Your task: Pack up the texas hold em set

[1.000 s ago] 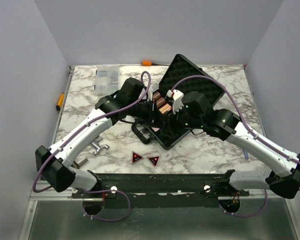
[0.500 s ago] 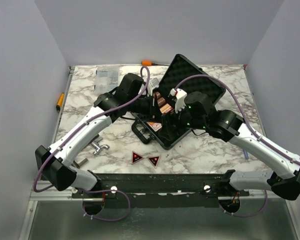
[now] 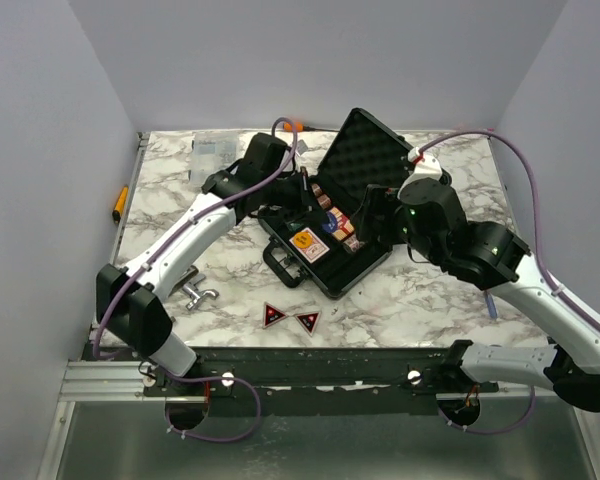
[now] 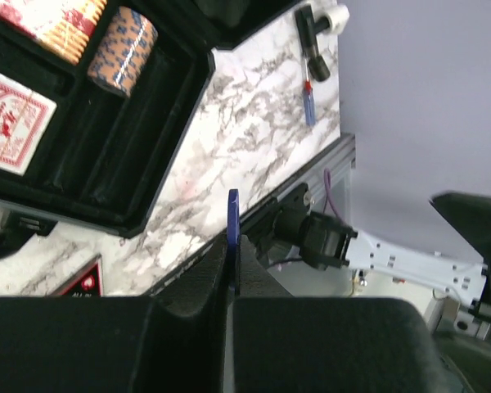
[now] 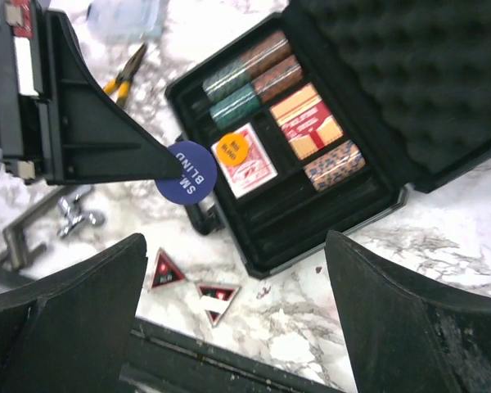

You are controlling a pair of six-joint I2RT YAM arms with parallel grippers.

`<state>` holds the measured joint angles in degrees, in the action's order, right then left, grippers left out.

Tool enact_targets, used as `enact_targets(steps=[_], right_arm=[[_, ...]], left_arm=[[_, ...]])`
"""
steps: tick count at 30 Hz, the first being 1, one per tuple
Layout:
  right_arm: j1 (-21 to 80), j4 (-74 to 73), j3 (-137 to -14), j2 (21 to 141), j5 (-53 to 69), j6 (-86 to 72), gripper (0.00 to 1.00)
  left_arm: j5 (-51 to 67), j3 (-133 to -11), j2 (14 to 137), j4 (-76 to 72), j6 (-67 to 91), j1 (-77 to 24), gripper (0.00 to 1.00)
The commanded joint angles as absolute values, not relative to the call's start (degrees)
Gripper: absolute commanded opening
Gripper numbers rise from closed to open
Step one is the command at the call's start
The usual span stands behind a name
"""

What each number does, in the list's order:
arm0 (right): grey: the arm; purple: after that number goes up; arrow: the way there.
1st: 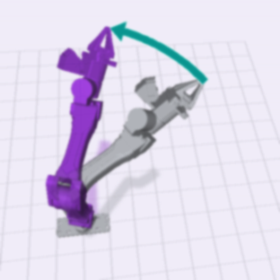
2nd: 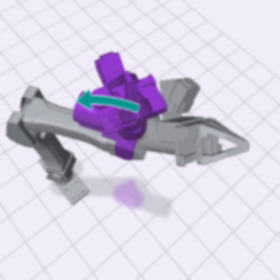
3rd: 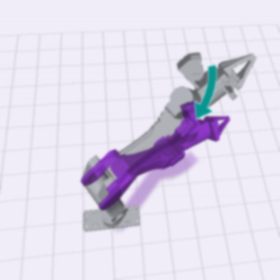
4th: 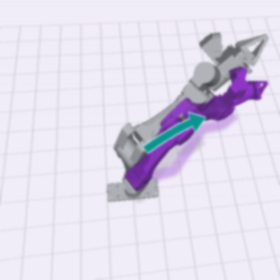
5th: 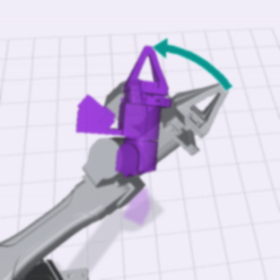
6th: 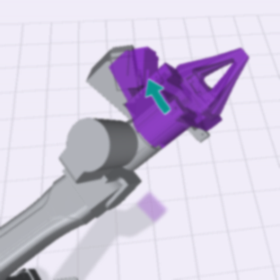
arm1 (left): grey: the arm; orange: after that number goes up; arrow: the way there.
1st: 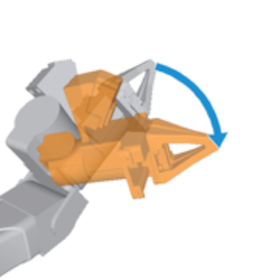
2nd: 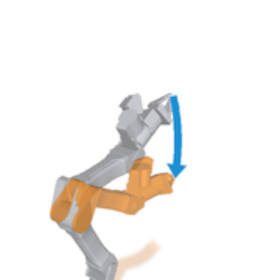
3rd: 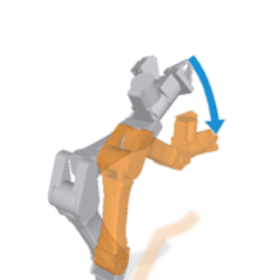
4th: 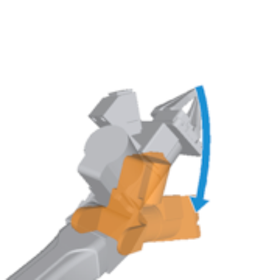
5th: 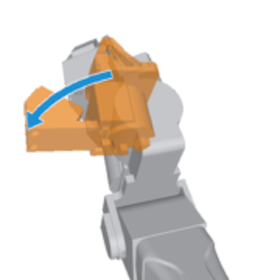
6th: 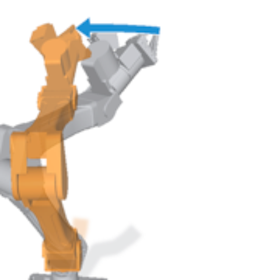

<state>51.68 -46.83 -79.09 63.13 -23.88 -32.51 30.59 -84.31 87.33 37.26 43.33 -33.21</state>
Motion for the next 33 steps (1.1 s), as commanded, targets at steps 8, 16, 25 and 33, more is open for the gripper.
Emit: enact_targets(steps=[8, 16, 25, 33], right_arm=[[51.8, -52.5, -81.9, 64.6, -34.5, -37.3, 0.93], [51.8, -48.6, -79.8, 65.1, -33.0, -35.3, 0.93], [51.8, -51.1, -80.8, 67.7, -31.4, -33.2, 0.93], [51.8, -48.5, -80.2, 68.9, -29.7, -31.6, 0.93]], left_arm=[[26.3, -91.7, 102.6, 28.0, 47.8, -32.4, 0.00], [25.2, -92.5, 108.5, 25.9, 47.0, -31.4, 0.00], [23.0, -92.9, 112.5, 24.2, 48.4, -30.6, 0.00], [24.3, -92.9, 115.1, 21.9, 49.7, -29.5, 0.03]])
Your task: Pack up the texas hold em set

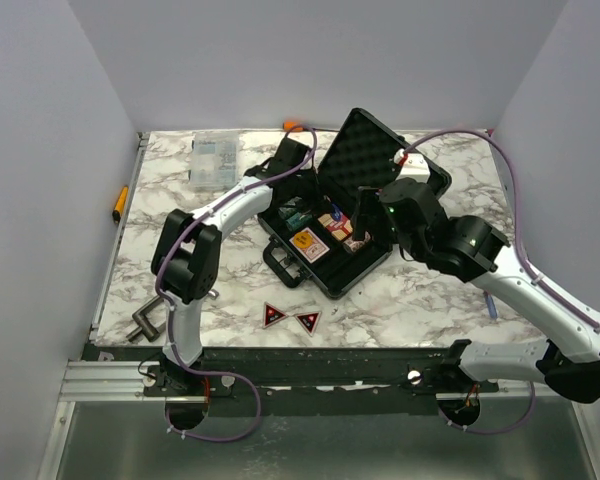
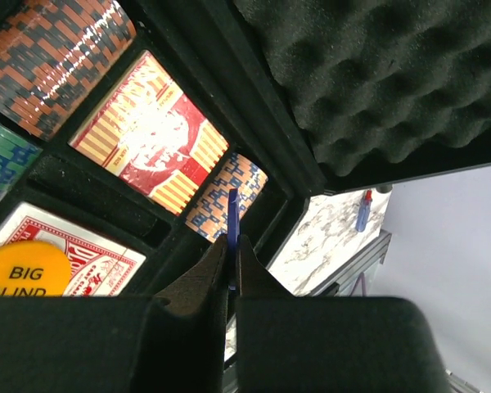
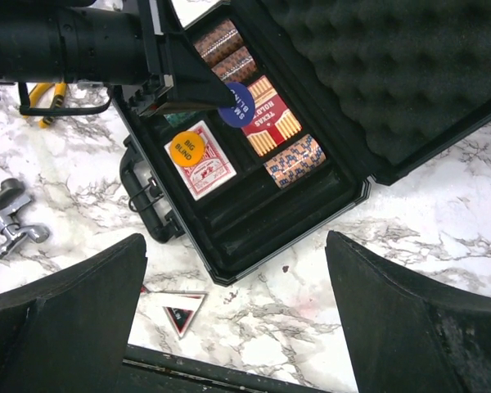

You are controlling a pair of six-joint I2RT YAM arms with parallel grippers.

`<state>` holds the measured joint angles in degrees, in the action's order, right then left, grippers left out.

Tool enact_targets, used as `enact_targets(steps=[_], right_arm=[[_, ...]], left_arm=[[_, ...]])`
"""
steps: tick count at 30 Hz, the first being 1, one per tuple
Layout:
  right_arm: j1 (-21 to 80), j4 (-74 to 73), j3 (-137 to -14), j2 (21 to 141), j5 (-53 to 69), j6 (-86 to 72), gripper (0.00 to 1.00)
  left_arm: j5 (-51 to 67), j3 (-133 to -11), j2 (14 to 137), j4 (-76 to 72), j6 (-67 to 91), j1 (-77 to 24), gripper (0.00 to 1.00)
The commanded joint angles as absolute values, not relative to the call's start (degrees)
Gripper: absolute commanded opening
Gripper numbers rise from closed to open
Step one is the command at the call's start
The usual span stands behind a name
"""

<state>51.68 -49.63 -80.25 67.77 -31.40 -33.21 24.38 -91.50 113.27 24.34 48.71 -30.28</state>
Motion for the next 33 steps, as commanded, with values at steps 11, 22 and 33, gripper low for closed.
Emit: enact_targets(steps=[11, 22, 33], right_arm=[[51.8, -48.7, -80.2, 68.6, -30.0, -31.1, 0.93], [51.8, -49.0, -80.6, 69.4, -29.9, -31.2, 0.93], [51.8, -49.0, -81.0, 69.9, -30.0, -31.1, 0.93]], left_arm=[[25.5, -93.1, 118.4, 19.8, 51.6, -29.3, 0.05], [26.5, -92.1, 120.7, 19.2, 54.2, -29.0, 0.13], [27.7, -91.8, 122.3, 17.3, 55.3, -28.8, 0.16]])
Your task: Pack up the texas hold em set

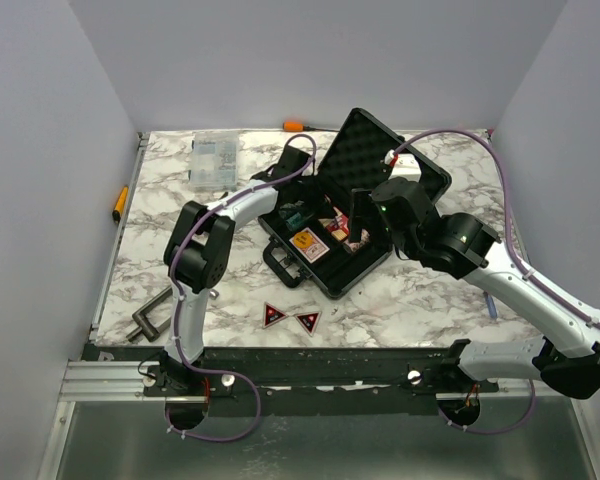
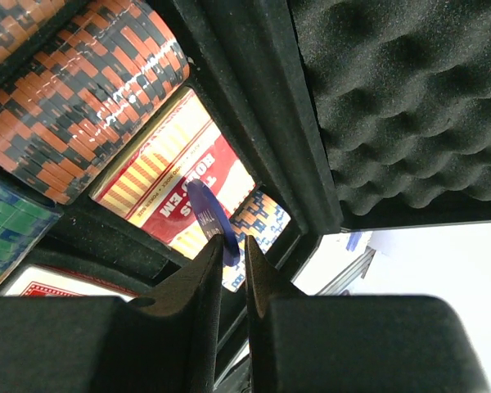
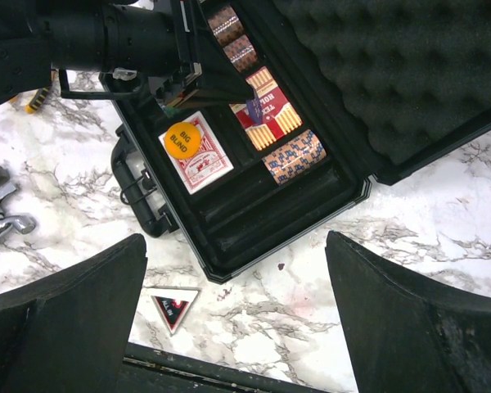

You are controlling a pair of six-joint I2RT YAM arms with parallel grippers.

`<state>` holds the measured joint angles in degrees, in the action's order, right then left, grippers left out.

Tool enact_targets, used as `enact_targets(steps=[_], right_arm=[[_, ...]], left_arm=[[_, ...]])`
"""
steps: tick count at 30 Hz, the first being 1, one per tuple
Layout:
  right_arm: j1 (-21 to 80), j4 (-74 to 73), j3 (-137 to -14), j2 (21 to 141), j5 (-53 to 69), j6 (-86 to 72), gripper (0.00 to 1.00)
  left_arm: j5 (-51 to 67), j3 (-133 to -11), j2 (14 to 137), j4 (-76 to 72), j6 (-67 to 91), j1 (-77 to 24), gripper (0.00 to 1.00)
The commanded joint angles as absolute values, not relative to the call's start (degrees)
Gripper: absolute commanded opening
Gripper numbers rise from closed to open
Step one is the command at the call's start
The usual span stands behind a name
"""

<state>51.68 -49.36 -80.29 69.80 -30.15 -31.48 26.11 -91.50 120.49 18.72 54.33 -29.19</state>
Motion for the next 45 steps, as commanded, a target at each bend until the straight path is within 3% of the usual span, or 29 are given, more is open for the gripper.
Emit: enact_targets(steps=[1, 12, 18, 27, 30, 36, 45], right_arm=[[51.8, -48.9, -80.9, 69.9, -29.9, -31.2, 0.93], [51.8, -49.0, -80.9, 70.0, -29.9, -31.3, 0.93], [51.8, -49.0, -80.9, 70.0, -29.9, -31.2, 0.93], [51.8, -49.0, -80.8, 70.0, -29.7, -31.3, 0.93], [51.8, -49.1, -80.8, 70.0, -29.5, -31.3, 0.93], [51.8, -49.1, -80.6, 69.9, -29.5, -31.6, 0.93], [51.8, -49.5, -81.0, 70.4, -28.5, -32.5, 0.93]], left_arm=[[27.8, -91.8, 122.5, 17.1, 55.4, -28.8, 0.16], [27.8, -90.1, 122.1, 16.0, 55.8, -28.5, 0.28], [27.1, -88.3, 121.1, 15.7, 55.4, -28.4, 0.22], [27.4, -87.3, 121.7, 14.9, 56.1, -28.3, 0.22], [28.3, -88.5, 121.8, 14.9, 55.5, -28.3, 0.27], [29.1, -91.0, 122.2, 20.0, 53.6, -28.3, 0.53], [28.2, -90.0, 121.8, 20.8, 54.4, -28.6, 0.56]])
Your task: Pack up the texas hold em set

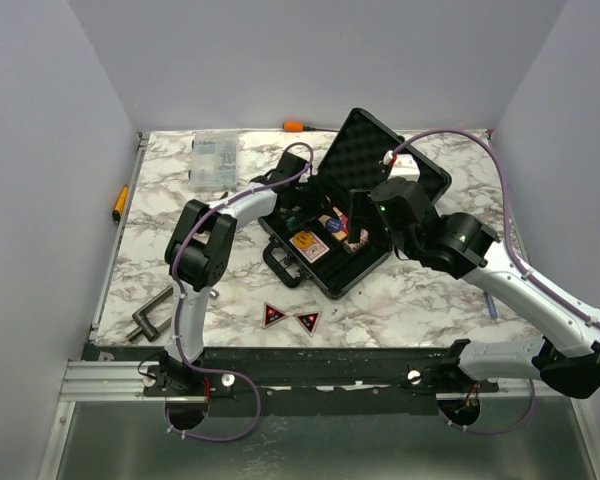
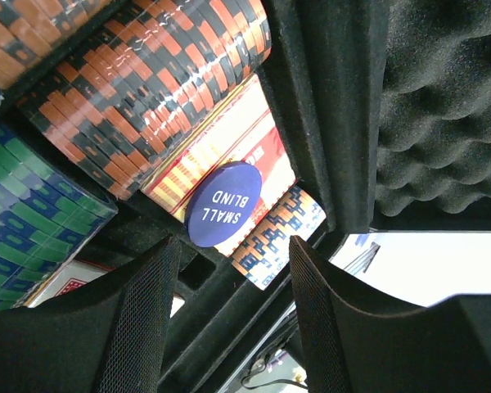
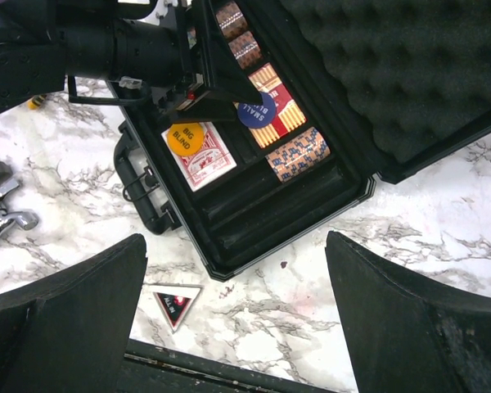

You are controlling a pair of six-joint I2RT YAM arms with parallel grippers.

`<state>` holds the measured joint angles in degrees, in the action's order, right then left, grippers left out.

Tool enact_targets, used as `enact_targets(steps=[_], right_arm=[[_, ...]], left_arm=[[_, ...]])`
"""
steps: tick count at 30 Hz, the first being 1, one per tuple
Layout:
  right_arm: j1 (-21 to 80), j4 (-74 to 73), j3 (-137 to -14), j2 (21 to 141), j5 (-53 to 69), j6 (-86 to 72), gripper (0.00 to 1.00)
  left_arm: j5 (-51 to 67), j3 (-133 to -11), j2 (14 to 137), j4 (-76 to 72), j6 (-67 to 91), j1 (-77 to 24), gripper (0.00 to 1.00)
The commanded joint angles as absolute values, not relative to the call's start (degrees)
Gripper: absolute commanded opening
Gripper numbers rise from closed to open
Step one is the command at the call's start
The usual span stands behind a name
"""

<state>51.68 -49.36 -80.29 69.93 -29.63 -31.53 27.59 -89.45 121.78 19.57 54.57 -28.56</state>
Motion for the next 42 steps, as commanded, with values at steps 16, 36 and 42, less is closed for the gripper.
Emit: enact_targets(steps=[16, 36, 42], right_arm=[[51.8, -50.2, -81.4, 71.6, -27.6, -34.6, 0.93], [51.8, -51.4, -81.4, 71.9, -27.7, -37.3, 0.93], [51.8, -51.4, -81.4, 72.3, -27.9, -37.0, 0.93]], left_arm=[[30.7, -91.3, 121.1, 20.5, 56.7, -29.0, 0.57], [29.5, -91.0, 122.8, 19.8, 56.2, -28.9, 0.57], [30.2, -93.4, 124.7, 18.8, 58.8, -29.4, 0.57]])
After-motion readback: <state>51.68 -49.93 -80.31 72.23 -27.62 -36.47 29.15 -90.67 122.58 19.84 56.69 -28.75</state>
